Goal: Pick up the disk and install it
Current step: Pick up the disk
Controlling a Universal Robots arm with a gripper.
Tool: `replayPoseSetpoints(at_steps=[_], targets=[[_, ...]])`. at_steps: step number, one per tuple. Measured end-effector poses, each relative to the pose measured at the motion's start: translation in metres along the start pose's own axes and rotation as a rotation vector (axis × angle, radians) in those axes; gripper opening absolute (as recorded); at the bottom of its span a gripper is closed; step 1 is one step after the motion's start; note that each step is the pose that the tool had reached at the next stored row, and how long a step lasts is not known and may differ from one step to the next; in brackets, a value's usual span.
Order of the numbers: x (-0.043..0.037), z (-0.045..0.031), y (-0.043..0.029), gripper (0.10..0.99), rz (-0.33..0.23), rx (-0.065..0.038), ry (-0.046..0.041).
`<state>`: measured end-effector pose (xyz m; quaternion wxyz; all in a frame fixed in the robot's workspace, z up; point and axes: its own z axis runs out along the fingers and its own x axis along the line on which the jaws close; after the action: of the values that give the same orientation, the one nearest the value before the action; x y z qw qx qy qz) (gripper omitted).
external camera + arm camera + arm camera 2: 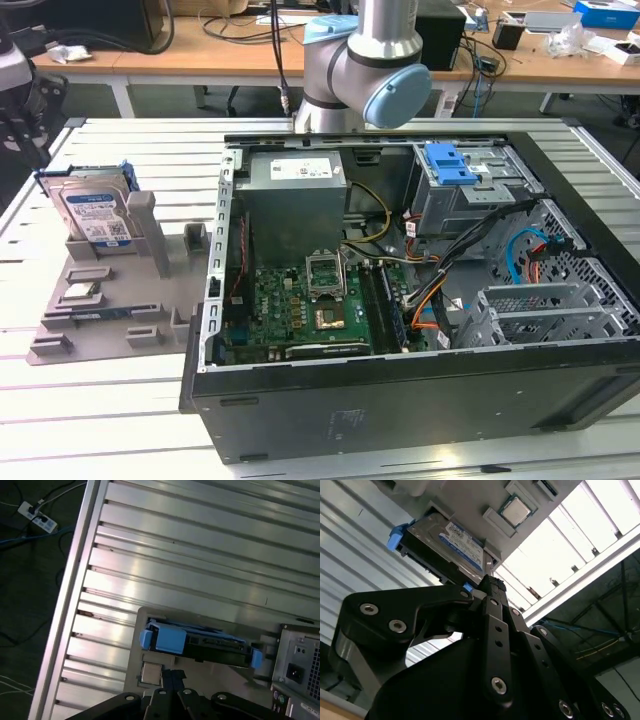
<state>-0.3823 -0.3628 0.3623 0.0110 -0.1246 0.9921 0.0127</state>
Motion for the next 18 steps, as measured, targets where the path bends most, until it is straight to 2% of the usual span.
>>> replayPoseSetpoints(at_steps=[7,18], targets=[[0.0,0.0,0.0,0.106,-0.148,-0.004,0.0033],[0.0,0.0,0.0,0.106,-0.328,-0.008,0.0074]])
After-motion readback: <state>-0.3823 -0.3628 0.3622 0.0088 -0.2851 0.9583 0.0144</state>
